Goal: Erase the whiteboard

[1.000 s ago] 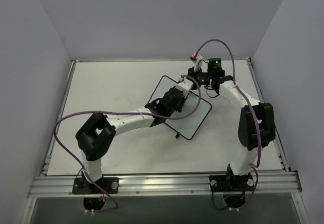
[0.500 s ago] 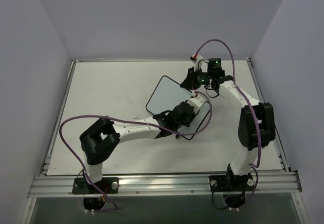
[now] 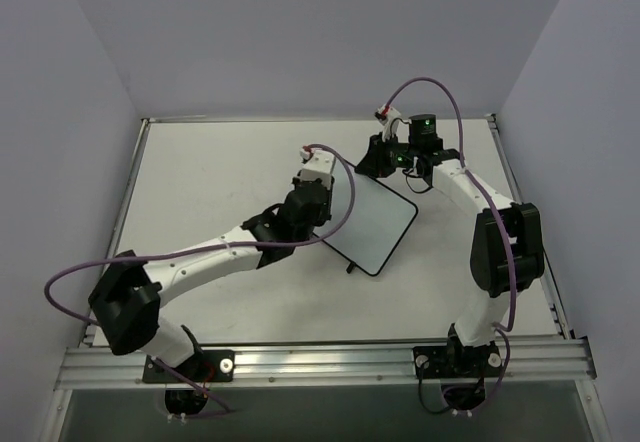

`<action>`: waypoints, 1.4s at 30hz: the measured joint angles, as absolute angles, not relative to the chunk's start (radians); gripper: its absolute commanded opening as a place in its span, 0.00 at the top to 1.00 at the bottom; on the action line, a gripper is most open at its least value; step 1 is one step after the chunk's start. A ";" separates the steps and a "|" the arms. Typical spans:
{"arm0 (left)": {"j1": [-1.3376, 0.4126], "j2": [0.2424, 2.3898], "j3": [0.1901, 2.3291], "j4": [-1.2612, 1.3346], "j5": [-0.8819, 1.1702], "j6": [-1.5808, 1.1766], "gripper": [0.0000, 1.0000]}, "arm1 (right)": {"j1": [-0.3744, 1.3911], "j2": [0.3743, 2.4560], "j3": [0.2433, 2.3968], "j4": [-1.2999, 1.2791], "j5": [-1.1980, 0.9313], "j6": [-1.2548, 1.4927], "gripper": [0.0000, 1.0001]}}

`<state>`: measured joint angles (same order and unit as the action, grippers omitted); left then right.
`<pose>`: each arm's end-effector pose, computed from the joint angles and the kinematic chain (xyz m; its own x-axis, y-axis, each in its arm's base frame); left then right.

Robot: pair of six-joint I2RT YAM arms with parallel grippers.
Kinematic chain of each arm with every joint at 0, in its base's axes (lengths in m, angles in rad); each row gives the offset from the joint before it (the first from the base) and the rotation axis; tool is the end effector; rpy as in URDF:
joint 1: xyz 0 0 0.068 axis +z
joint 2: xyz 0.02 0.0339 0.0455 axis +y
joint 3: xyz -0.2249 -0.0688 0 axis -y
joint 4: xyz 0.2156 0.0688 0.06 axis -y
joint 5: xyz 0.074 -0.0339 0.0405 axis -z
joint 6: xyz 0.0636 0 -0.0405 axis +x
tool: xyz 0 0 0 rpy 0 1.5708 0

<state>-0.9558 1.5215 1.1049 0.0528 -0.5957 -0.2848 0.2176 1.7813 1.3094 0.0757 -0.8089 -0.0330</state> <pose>0.2303 -0.2642 0.2607 -0.3020 0.0244 -0.9530 0.3008 0.9510 -0.0710 0.3758 0.1302 0.2434 -0.3502 -0.1008 -0.9312 -0.8128 0.5269 0.2486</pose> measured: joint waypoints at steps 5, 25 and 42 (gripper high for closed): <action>-0.829 1.408 1.048 -0.052 -0.674 -0.434 0.93 | 0.223 1.781 1.309 0.068 -0.807 -0.028 0.59; -0.204 1.650 1.093 -0.218 -0.530 -0.723 0.72 | 0.237 1.766 1.311 0.041 -0.790 -0.016 0.27; -0.031 1.798 1.207 -0.335 -0.479 -0.821 0.35 | 0.237 1.711 1.311 0.041 -0.763 -0.008 0.24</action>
